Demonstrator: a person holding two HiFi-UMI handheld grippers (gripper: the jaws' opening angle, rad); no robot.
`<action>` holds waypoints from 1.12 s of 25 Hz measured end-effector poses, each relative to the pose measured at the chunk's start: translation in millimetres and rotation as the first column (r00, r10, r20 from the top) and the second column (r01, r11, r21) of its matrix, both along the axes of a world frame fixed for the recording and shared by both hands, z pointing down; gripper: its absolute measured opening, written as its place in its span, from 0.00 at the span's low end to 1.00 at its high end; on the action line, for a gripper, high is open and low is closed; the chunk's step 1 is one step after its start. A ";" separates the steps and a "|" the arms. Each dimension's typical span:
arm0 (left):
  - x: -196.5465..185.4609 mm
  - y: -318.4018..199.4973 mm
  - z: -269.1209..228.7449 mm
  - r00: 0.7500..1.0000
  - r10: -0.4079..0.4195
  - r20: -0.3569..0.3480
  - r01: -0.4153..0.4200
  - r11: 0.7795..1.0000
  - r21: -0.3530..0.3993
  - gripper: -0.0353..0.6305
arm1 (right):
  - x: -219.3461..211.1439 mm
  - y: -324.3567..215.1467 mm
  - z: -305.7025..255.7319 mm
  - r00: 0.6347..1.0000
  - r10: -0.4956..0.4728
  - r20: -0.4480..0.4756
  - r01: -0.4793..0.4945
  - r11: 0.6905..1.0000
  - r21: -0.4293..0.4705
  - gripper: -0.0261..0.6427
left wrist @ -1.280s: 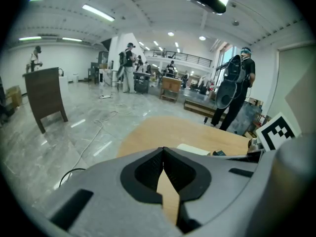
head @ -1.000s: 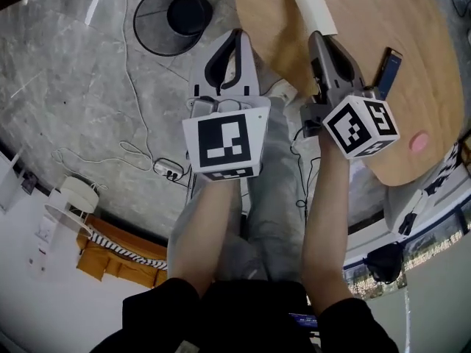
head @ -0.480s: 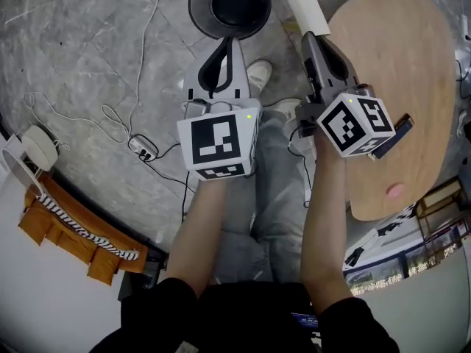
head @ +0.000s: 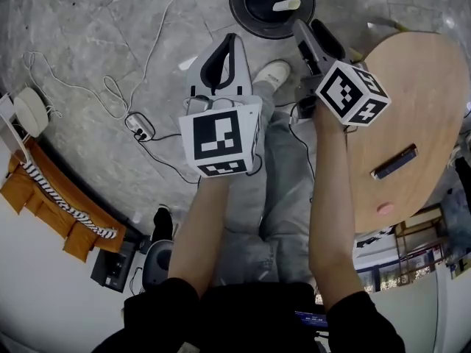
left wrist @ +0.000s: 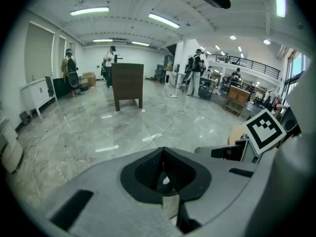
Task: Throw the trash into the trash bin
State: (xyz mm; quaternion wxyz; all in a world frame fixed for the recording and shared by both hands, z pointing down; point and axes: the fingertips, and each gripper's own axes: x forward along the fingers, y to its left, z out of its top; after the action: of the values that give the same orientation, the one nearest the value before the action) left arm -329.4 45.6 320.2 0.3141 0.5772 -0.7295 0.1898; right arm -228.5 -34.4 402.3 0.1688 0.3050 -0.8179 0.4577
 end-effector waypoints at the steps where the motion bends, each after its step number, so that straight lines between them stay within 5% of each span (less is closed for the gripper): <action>1: -1.6 1.7 0.5 1.000 -0.001 0.000 0.001 1.000 -0.003 0.06 | -2.0 2.7 2.8 1.000 0.000 0.001 0.000 1.000 -0.016 0.26; 4: -1.2 4.7 2.4 1.000 0.007 -0.002 -0.007 1.000 -0.011 0.06 | 1.0 11.1 3.0 1.000 0.006 -0.017 -0.006 1.000 -0.018 0.24; 8: 12.0 -0.1 3.2 0.999 0.045 -0.014 -0.045 0.999 -0.010 0.06 | 17.6 23.1 -3.5 0.999 0.002 -0.051 -0.002 1.000 0.009 0.09; 16: 73.8 -27.0 1.2 0.975 0.218 -0.050 -0.219 0.976 -0.006 0.06 | 82.1 23.0 -25.0 0.990 0.086 -0.108 -0.073 0.991 0.112 0.07; 28: 221.2 -39.0 -0.7 0.844 0.532 -0.071 -0.534 0.845 -0.021 0.06 | 233.2 32.5 -46.8 0.913 0.394 -0.105 -0.374 0.912 0.167 0.07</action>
State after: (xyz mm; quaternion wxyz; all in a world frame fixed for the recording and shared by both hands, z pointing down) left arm -108.2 6.5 319.5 0.2832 0.7563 -0.5265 0.2657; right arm 4.7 -1.9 355.5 0.1083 0.5019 -0.7591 0.4001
